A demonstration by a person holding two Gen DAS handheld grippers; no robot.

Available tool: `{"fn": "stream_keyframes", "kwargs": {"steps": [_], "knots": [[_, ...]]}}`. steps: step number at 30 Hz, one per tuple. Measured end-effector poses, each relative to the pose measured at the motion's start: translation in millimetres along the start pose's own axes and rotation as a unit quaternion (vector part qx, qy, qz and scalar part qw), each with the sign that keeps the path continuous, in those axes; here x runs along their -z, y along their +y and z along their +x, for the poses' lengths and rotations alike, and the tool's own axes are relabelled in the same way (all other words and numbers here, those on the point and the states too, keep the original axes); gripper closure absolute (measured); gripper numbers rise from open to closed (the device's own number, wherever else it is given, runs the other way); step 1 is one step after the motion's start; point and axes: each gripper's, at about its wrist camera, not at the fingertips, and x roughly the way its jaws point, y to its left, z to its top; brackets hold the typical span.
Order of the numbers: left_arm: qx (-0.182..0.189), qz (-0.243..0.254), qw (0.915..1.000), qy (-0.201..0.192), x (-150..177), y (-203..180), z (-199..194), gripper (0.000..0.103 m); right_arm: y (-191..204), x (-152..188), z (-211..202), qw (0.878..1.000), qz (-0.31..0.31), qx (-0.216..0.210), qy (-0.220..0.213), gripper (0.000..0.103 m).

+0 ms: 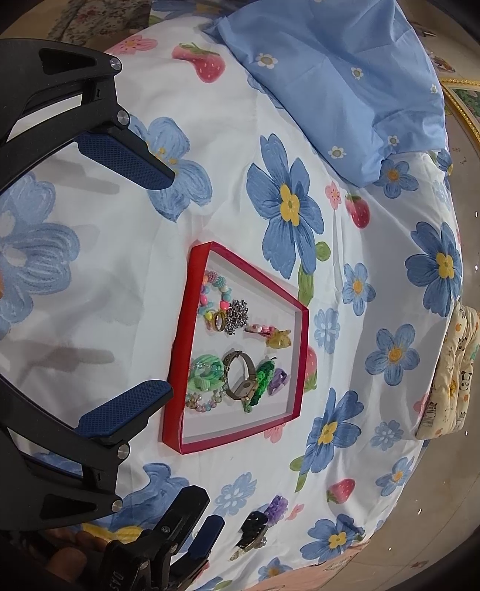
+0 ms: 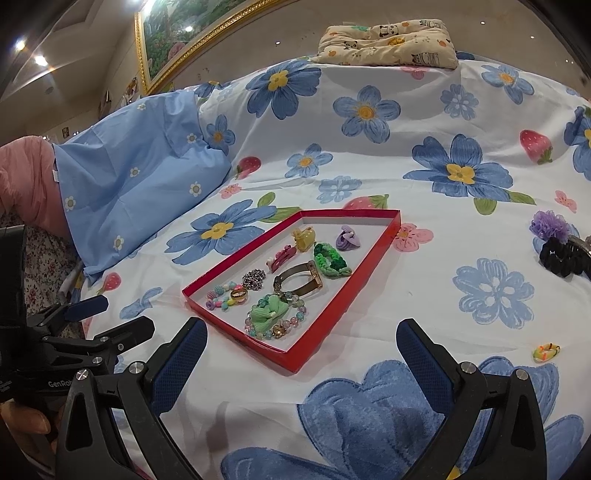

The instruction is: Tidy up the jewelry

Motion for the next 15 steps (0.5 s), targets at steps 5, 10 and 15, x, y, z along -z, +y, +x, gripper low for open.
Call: {"fn": "stream_keyframes", "kwargs": {"steps": [5,10,15], "knots": [[-0.003,-0.001,1.0,-0.004,0.2,-0.1,-0.9,0.0,0.9,0.1,-0.2,1.0,-0.001,0.001,0.0,0.0],[-0.004,0.0,1.0,-0.004,0.0,0.4,-1.1,0.0,1.1,0.1,-0.2,1.0,0.0,0.0,0.0,0.0],[-0.003,-0.001,1.0,-0.004,0.1,0.9,-0.8,0.0,0.7,0.3,0.1,1.0,0.0,0.0,0.0,0.0]]}}
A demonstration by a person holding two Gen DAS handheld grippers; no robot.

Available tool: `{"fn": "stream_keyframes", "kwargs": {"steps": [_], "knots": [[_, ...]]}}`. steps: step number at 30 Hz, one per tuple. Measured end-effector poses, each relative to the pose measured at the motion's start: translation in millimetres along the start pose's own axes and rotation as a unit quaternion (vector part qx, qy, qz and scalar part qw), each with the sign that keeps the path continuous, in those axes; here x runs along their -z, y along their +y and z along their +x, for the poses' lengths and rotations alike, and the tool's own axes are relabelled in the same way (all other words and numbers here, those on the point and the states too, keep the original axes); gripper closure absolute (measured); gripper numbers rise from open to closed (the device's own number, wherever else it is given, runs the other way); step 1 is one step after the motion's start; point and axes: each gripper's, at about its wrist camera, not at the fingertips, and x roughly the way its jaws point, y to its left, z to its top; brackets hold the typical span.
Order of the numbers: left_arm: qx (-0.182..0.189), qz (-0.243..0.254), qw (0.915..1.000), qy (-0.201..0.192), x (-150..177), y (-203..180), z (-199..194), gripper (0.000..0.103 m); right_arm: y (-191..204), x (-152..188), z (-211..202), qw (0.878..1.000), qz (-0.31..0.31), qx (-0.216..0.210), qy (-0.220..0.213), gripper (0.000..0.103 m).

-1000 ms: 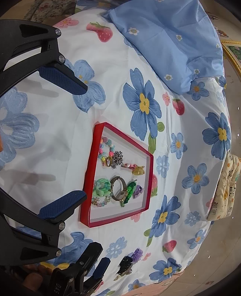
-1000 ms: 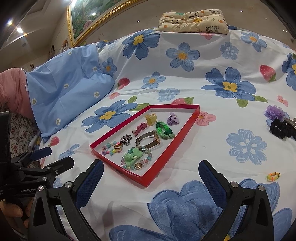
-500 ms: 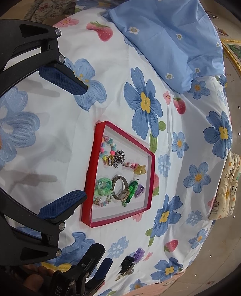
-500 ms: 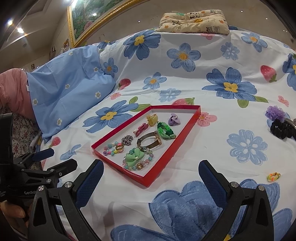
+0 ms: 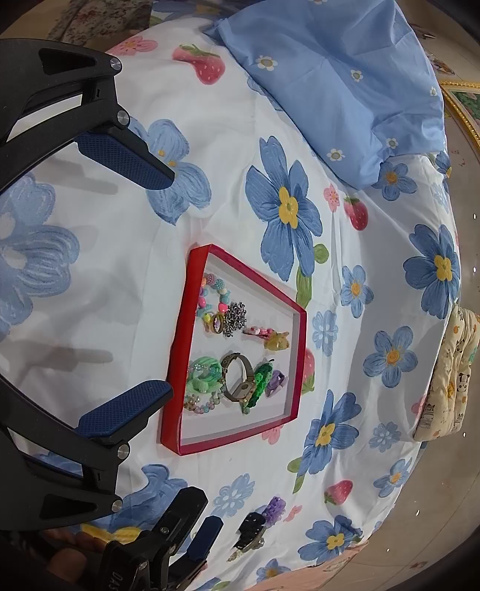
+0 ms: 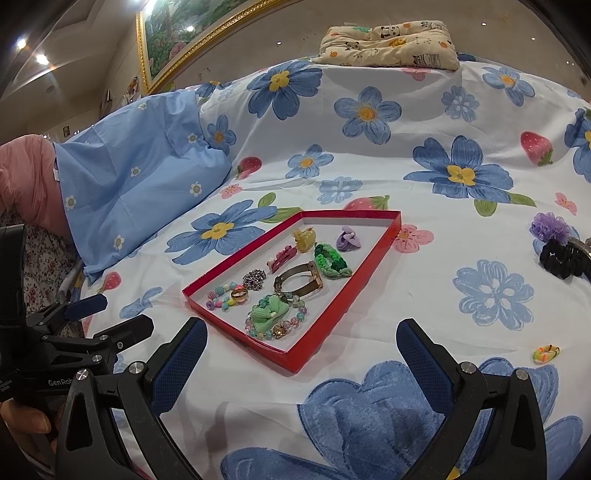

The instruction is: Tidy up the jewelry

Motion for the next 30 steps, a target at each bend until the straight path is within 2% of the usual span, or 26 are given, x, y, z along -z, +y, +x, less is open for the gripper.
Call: {"fn": "stream_keyframes", "kwargs": {"steps": [30], "knots": [[0.007,0.002,1.0,0.006,-1.2,-6.7,5.6,0.0,-9.0,-1.5,3.1,1.0,0.004,-0.001,0.01,0.0]]}}
